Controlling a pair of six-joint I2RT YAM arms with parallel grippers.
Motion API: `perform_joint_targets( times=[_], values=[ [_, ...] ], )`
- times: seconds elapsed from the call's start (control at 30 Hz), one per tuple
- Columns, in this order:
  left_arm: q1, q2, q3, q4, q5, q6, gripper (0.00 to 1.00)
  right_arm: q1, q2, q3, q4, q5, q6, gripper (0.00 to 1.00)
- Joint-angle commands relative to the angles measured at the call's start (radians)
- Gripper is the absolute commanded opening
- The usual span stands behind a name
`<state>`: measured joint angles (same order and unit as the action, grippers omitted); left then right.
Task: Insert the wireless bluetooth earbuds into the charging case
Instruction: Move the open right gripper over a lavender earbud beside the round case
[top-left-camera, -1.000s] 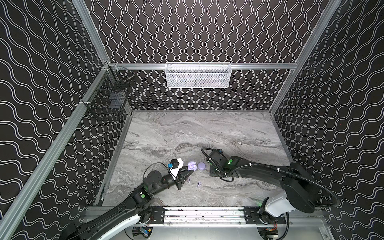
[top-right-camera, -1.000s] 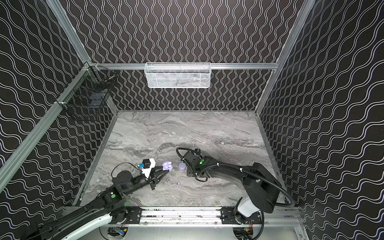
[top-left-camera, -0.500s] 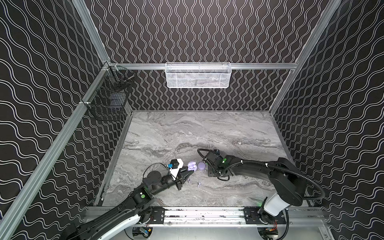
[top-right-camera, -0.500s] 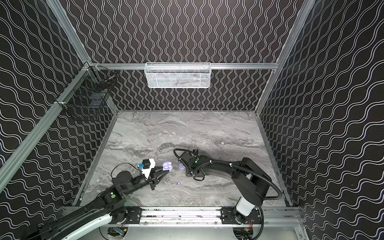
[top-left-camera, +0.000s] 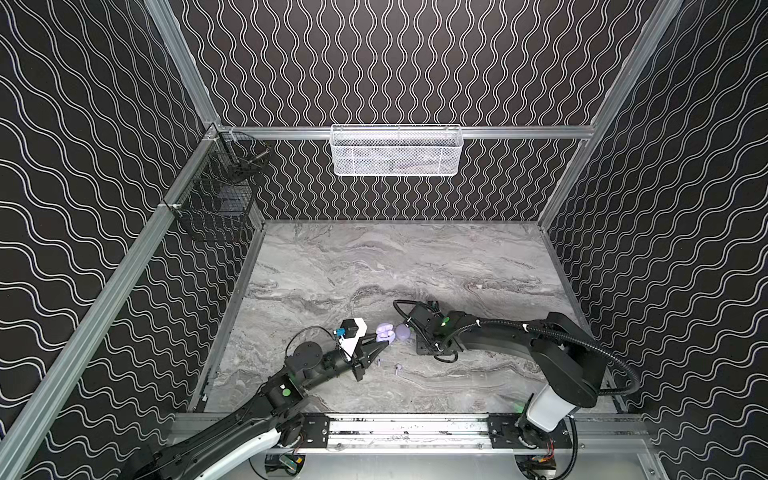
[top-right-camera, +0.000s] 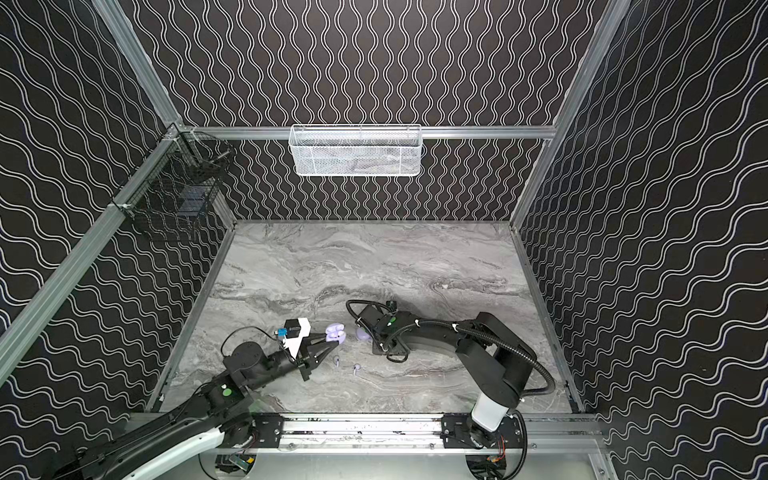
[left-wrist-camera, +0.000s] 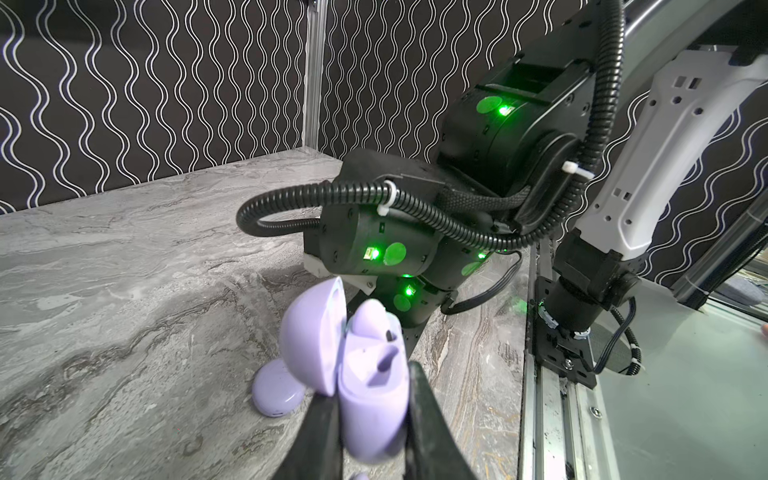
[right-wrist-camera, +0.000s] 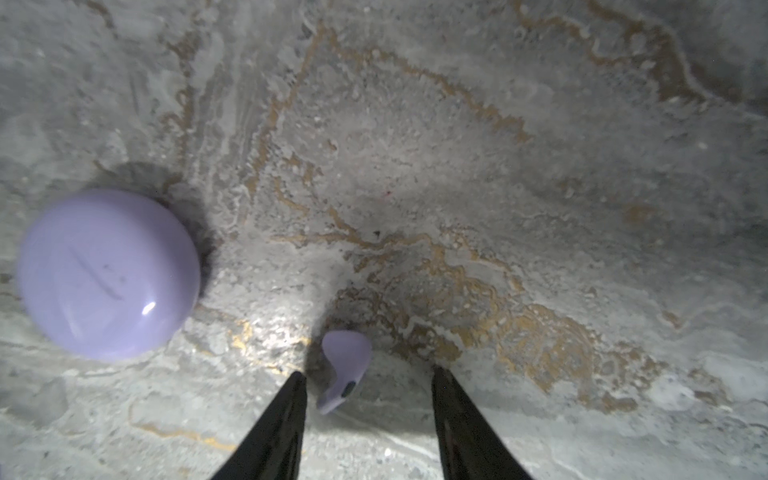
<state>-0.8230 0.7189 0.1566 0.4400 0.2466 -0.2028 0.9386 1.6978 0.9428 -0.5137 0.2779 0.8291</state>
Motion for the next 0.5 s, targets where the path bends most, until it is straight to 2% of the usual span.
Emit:
perform_joint_targets(
  times=[0.0,0.47],
  values=[
    [0.000,-0.001,0.000,0.043,0.013,0.006,0.00,0.000,0.003,0.003,-0.018,0.021,0.005,0.52],
    [0.001,0.016,0.001,0.054,0.023,0.004,0.00,0.000,-0.025,-0.021,-0.020,0.024,0.003,0.41]
  ],
)
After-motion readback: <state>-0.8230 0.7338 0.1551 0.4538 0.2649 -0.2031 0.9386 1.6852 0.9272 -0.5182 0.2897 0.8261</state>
